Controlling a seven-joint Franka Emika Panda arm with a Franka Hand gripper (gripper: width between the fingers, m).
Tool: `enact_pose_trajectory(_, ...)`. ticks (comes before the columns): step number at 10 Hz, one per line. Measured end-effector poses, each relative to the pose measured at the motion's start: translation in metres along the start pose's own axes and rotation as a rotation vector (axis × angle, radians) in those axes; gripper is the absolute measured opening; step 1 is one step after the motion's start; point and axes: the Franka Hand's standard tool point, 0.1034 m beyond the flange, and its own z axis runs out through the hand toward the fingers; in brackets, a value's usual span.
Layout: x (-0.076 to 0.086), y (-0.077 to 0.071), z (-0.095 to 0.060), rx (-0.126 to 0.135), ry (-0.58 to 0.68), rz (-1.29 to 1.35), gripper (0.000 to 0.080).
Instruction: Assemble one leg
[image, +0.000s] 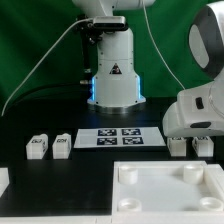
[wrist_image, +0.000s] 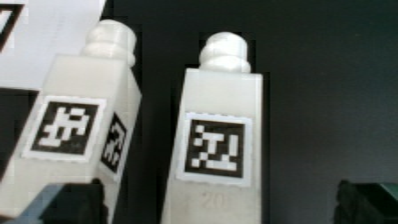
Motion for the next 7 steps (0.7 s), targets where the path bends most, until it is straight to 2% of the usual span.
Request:
enact_pose_trajectory(4, -0.0014, -0.0078, 0.0032, -0.013, -0.003, 0.006, 0.0649)
enact_pose_trajectory(7, -0.0018, -0.0078, 0.0035, -0.014, -0.003, 0.002, 0.0649)
